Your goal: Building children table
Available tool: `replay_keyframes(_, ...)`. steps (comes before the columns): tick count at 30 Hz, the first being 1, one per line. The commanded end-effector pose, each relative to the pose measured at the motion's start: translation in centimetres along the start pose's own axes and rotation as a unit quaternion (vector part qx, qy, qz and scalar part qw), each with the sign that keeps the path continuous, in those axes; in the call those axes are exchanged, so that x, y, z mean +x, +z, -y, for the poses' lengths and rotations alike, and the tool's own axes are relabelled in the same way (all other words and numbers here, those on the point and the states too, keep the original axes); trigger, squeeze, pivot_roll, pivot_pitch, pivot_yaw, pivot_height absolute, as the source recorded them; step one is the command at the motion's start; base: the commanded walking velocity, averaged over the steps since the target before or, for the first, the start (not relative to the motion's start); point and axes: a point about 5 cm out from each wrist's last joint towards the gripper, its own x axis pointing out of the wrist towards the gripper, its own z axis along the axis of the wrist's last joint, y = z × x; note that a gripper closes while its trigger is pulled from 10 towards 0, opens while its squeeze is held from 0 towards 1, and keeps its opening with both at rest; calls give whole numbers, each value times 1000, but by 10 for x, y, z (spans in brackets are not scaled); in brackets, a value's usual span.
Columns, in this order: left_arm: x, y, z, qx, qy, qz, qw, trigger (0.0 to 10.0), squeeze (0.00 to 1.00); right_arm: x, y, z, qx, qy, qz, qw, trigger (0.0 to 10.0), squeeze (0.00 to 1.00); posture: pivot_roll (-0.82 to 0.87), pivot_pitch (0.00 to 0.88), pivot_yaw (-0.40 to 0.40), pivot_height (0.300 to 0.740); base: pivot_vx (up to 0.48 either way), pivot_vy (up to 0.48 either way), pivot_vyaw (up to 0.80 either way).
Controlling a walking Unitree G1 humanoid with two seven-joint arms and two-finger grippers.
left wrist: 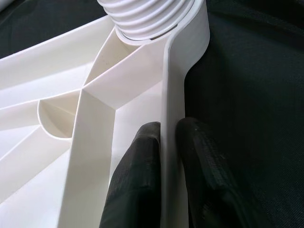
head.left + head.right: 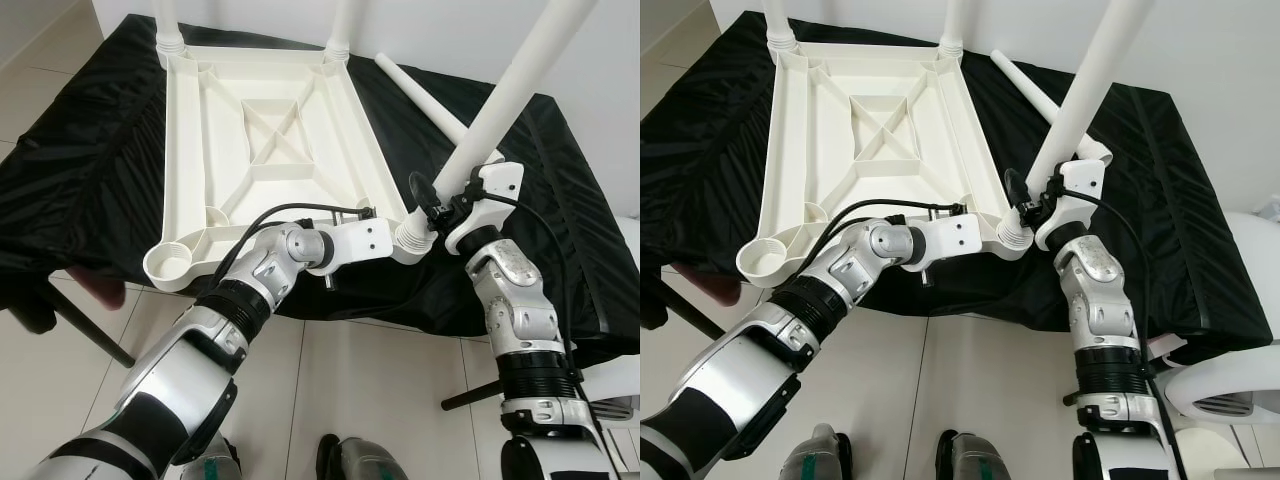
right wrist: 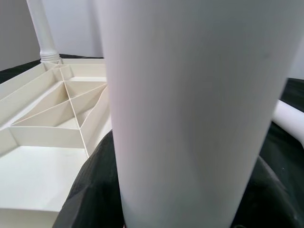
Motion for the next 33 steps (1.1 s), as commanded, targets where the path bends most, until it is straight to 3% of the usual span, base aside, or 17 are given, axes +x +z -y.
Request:
replay_keyframes(1, 3, 6, 4, 8, -10, 5, 1000, 10000, 0, -15, -52, -2, 26, -19, -120, 992, 10000, 0, 49, 98, -69, 740, 0, 0, 0)
replay_keyframes(16, 3, 6, 2, 6, -7, 4, 1000, 10000, 0, -13, -49, -9, 6, -27, -116, 993, 10000, 0, 51, 105, -75, 740, 0, 0, 0)
replay_keyframes(27, 2, 6, 1, 6, -4, 5, 1000, 10000, 0, -6, -43, -10, 28, -41, -114, 992, 10000, 0, 49, 105, -77, 740, 0, 0, 0)
replay_keyframes(33, 2, 7, 0, 7, -3, 6, 1000, 10000, 0, -15, -41, -12, 19, -36, -92, 995, 10000, 0, 47, 106, -75, 740, 0, 0, 0)
